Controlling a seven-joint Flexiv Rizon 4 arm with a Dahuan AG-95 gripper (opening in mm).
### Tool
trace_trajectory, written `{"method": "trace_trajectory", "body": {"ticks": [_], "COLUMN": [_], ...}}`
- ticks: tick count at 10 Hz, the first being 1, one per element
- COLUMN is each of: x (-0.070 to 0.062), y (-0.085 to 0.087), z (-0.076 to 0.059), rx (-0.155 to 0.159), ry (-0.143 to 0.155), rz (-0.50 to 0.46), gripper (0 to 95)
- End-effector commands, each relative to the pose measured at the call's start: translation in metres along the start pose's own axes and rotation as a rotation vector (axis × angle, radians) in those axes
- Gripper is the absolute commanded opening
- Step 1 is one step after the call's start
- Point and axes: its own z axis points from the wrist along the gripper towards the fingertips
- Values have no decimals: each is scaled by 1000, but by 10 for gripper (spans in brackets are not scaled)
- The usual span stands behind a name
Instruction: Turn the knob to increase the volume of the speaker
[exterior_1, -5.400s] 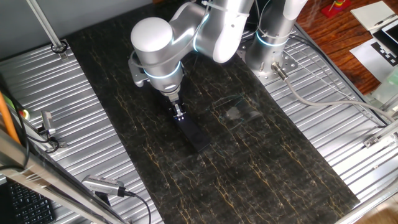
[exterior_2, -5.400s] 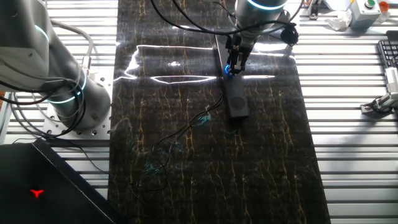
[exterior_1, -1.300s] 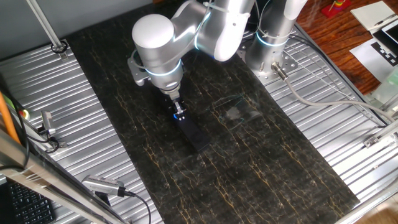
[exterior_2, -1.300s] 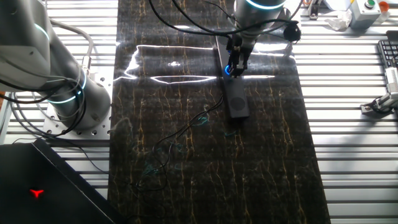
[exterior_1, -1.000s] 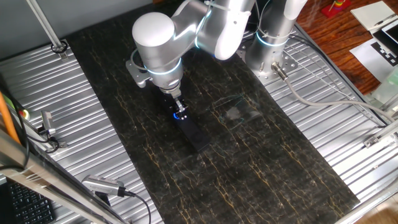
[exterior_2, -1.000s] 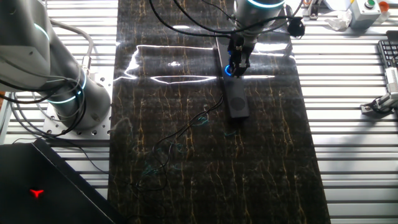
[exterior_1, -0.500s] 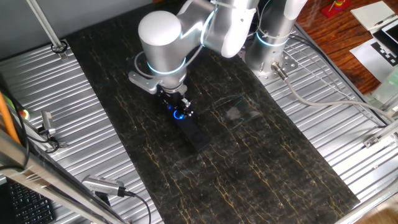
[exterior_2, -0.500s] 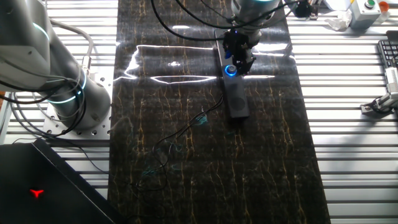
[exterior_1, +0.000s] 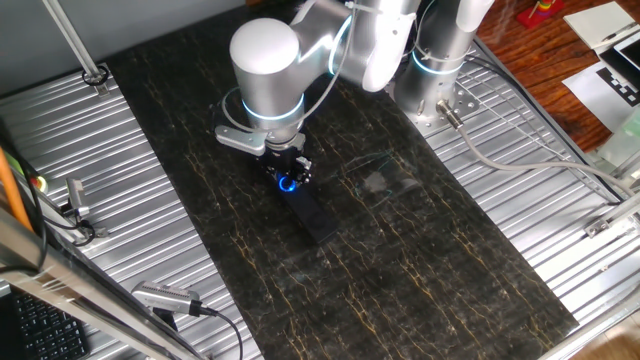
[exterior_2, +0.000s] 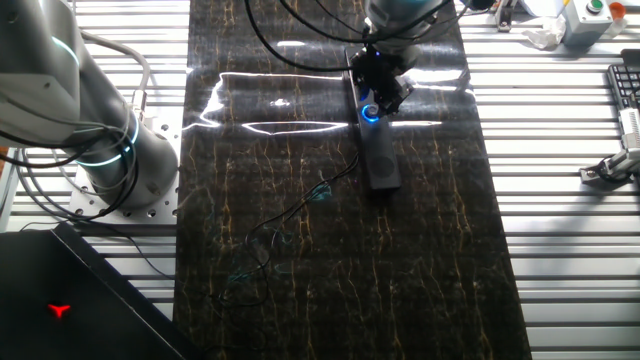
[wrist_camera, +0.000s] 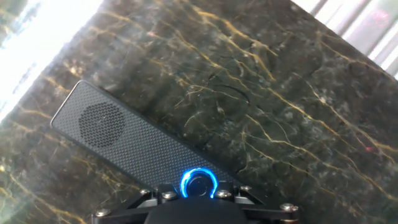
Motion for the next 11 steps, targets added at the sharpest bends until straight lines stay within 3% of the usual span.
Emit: {"method": "trace_trajectory", "body": {"ticks": [1,11], "x": [1,4], "y": [2,0], "z": [4,8], "rx": [0,6], "ry": [-1,-10], "rz": [-6,-10], "gripper": [380,380]}}
